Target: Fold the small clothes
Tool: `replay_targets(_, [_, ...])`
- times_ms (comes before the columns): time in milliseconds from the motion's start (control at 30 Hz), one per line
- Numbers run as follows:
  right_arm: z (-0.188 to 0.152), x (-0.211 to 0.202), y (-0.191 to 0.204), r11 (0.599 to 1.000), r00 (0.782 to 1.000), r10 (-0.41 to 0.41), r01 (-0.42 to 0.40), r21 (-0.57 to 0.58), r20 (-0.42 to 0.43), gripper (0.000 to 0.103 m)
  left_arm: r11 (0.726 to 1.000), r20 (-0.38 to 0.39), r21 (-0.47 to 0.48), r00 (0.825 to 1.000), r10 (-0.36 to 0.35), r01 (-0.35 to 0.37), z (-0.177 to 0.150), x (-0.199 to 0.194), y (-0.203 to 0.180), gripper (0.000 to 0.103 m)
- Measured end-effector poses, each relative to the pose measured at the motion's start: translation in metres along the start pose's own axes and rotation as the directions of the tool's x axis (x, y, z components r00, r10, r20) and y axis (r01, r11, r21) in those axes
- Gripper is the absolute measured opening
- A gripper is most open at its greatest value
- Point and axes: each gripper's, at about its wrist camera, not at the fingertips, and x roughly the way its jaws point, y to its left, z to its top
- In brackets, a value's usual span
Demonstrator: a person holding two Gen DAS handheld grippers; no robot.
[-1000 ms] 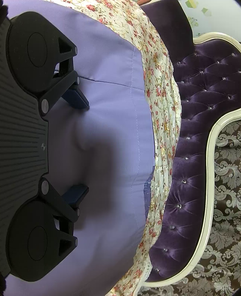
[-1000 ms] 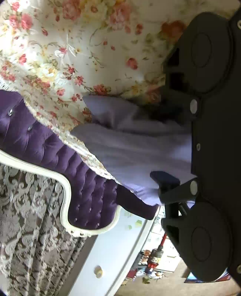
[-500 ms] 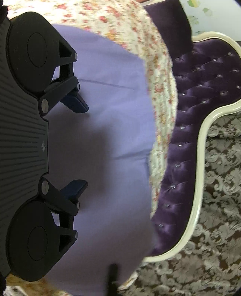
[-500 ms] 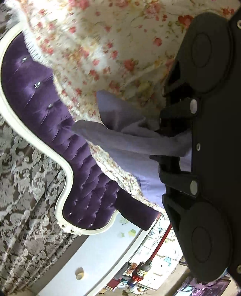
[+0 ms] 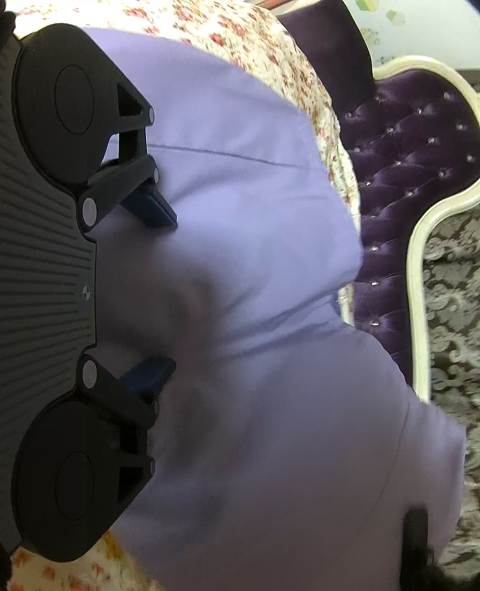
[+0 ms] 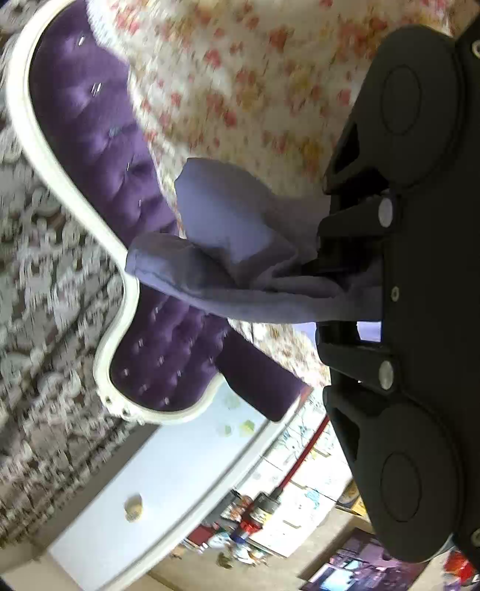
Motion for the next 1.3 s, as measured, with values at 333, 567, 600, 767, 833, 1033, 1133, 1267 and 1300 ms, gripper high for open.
replay_targets(333, [-0.012,0.060,0.070,0.990,0.987,0.054,-0.073,-0.122,-0.152,0.027,0.995,0.023,-0.020,0.995,-0.100,0.100,-0.013,-0.005,0.008,0.074])
replay_targets(567, [-0.042,0.118,0.106,0.975,0.965,0.069,-0.119,-0.187,-0.254,0.027,0.988,0.041,-0.067,0.990,-0.137,0.139,-0.027,-0.046,0.059,0.073])
replay_targets(600, [-0.048,0.126,0.109,0.972,0.963,0.063,-0.119,-0.202,-0.264,0.027,0.991,0.044,-0.059,0.992,-0.117,0.119,-0.030,-0.054,0.066,0.072])
replay_targets(767, [-0.087,0.157,0.123,0.941,0.960,0.009,-0.103,-0.321,-0.281,0.028,0.996,0.071,-0.089,0.997,-0.021,0.027,-0.043,-0.090,0.108,0.072])
replay_targets(833, [-0.103,0.165,0.127,0.922,0.963,-0.015,-0.091,-0.375,-0.270,0.028,0.990,0.088,-0.137,0.996,-0.001,0.013,-0.041,-0.103,0.126,0.072])
replay_targets(1033, [-0.155,0.177,0.135,0.833,0.973,-0.077,-0.056,-0.550,-0.215,0.032,0.953,0.189,-0.297,0.982,0.000,0.057,-0.002,-0.127,0.171,0.072])
replay_targets(1133, [-0.175,0.176,0.142,0.768,0.982,-0.092,-0.034,-0.640,-0.162,0.035,0.945,0.226,-0.303,0.973,-0.051,0.120,0.026,-0.126,0.172,0.072])
replay_targets(1267, [-0.188,0.170,0.145,0.726,0.991,-0.082,-0.016,-0.687,-0.110,0.039,0.942,0.241,-0.275,0.963,-0.124,0.191,0.067,-0.108,0.163,0.072])
replay_targets(1300, [-0.190,0.169,0.144,0.716,0.992,-0.080,-0.014,-0.697,-0.101,0.039,0.948,0.228,-0.255,0.965,-0.130,0.188,0.075,-0.100,0.158,0.072])
